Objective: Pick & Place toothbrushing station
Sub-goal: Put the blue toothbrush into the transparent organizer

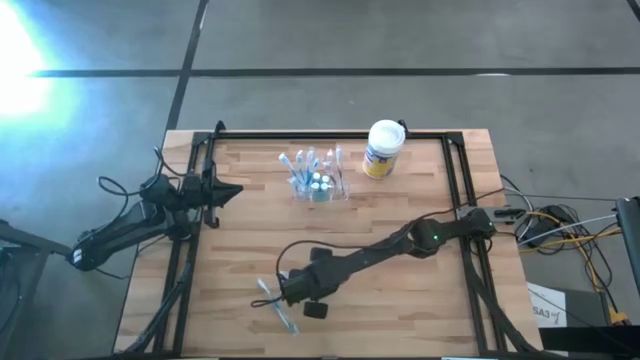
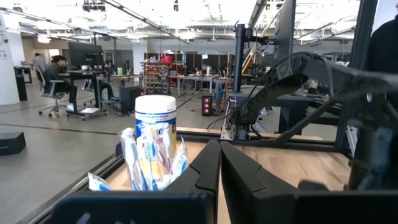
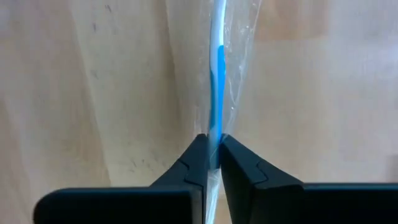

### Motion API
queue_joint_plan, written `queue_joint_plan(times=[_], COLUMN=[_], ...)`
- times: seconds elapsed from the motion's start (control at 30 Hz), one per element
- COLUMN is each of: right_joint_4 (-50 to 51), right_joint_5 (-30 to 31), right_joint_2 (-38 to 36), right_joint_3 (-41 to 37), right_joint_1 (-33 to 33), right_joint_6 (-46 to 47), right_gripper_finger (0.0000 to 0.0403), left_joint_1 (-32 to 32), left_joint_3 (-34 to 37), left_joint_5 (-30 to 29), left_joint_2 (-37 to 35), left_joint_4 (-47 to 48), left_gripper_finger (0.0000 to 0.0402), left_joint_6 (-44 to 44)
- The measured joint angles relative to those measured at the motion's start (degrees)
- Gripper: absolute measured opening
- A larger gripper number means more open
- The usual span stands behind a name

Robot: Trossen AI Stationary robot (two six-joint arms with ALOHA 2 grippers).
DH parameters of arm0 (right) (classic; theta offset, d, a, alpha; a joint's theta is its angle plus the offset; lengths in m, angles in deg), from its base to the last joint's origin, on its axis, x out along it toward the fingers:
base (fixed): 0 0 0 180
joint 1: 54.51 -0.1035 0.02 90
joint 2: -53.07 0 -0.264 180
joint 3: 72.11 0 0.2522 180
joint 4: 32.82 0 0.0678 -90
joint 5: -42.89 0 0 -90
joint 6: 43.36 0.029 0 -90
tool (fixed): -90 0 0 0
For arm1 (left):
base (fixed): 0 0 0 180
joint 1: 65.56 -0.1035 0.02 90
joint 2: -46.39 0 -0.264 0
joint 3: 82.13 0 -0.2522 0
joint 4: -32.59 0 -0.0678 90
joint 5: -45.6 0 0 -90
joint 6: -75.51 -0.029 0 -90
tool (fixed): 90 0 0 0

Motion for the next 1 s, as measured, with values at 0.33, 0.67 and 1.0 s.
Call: queue_joint_plan(times=[0.33,0.67,1.0], right_joint_4=[-0.47,-27.96,-87.58], right_joint_5=[11.32,7.91,-8.14], right_joint_2=[-13.08,-33.64,-49.71], right_joint_3=[-0.31,-25.13,-72.26], right_joint_1=[-2.61,-0.75,10.05], right_joint_6=[-9.63,-27.58,-39.03], right_gripper_finger=[0.0023,0.0023,0.0023], left_joint_1=[0.0,0.0,0.0], left_joint_3=[0.01,1.91,5.25], left_joint_5=[0.0,-0.75,-0.01], left_joint_2=[0.0,0.0,0.02], left_joint_4=[0.37,0.46,-1.14], left_gripper_finger=[0.0017,0.0009,0.0017], left_joint_6=[-0.48,-1.86,-2.7])
